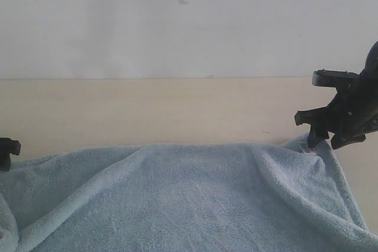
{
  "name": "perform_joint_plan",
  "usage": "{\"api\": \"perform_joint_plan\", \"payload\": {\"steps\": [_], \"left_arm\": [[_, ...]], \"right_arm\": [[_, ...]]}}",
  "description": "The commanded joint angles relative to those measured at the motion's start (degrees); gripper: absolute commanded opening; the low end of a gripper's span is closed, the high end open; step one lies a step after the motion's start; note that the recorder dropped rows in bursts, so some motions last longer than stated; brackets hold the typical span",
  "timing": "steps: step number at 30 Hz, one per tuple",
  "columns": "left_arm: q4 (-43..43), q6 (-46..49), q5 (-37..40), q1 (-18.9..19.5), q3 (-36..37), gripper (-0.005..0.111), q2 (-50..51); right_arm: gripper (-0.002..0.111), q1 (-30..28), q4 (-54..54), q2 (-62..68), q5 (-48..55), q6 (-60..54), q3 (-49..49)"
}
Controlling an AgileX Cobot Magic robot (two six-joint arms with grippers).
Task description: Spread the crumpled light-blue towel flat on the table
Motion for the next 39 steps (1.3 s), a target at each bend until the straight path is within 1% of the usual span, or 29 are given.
{"api": "perform_joint_plan", "payload": {"steps": [1,3,4,5,6,9,10,16,22,28,31,39], "left_arm": [[-0.6,-0.6,-2.1,0.1,-0.6,0.064,0.0],[-0.6,-0.6,-2.1,0.1,-0.6,0.050,0.1],[-0.6,-0.6,-2.1,0.1,-0.6,0.042,0.2],[-0.6,-0.3,-2.1,0.1,-0.6,0.034,0.5],[-0.6,-0.3,-2.1,0.1,-0.6,0.027,1.0],[-0.6,0.5,-1.0,0.1,-0.6,0.010,2.6],[-0.6,0.5,-0.6,0.1,-0.6,0.005,3.2],[-2.3,0.8,-0.6,0.1,-0.8,0.004,2.9],[-4.3,1.0,-3.3,0.1,-0.8,0.004,-5.1],[-6.3,1.0,-3.8,0.1,-0.8,0.004,-18.5],[-7.7,1.4,-2.5,-0.1,-0.8,0.004,-26.4],[-8.8,4.2,-0.8,-2.9,-0.8,0.004,-49.8]], "right_arm": [[0.050,-0.4,0.1,-0.1,-0.5,-0.9,-0.3],[0.049,-0.4,0.3,-0.1,-0.5,-1.0,-0.3],[0.047,-0.4,0.3,-0.1,-0.5,-1.0,-0.3],[0.040,-0.4,0.3,-0.1,-0.3,-1.0,-0.3],[0.031,-0.4,0.3,-0.1,-0.3,-1.0,-0.3],[-0.001,-0.4,0.3,-0.1,-0.3,-2.1,-0.3],[0.000,-0.4,0.3,-0.1,-0.3,-2.4,-0.3],[0.000,-0.5,0.3,-0.8,0.0,-2.6,-0.3],[0.000,-0.6,-2.7,-5.6,-0.5,-2.5,-0.3],[0.000,-0.6,-5.9,-16.6,1.0,-2.1,-0.3],[0.000,-0.6,-8.6,-23.3,3.4,-0.2,-0.3],[0.000,-0.6,-11.7,-44.5,10.5,2.0,-0.3]]}}
